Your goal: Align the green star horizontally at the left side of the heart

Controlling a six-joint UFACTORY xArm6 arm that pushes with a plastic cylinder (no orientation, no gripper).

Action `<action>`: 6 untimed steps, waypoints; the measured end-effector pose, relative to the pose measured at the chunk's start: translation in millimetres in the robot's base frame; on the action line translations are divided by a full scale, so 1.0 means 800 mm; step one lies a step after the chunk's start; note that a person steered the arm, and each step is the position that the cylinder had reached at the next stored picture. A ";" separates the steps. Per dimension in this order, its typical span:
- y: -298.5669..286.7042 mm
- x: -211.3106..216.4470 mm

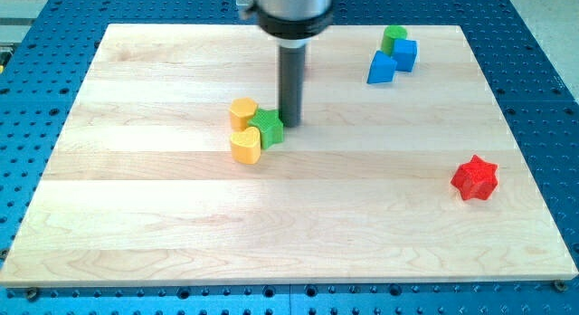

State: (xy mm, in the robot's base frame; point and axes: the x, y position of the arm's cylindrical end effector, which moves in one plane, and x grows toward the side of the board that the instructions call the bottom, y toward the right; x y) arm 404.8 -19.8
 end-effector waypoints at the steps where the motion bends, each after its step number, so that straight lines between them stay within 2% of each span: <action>1: -0.068 0.031; 2: -0.033 0.035; 3: 0.013 0.063; 5: -0.165 0.068; 6: -0.223 0.087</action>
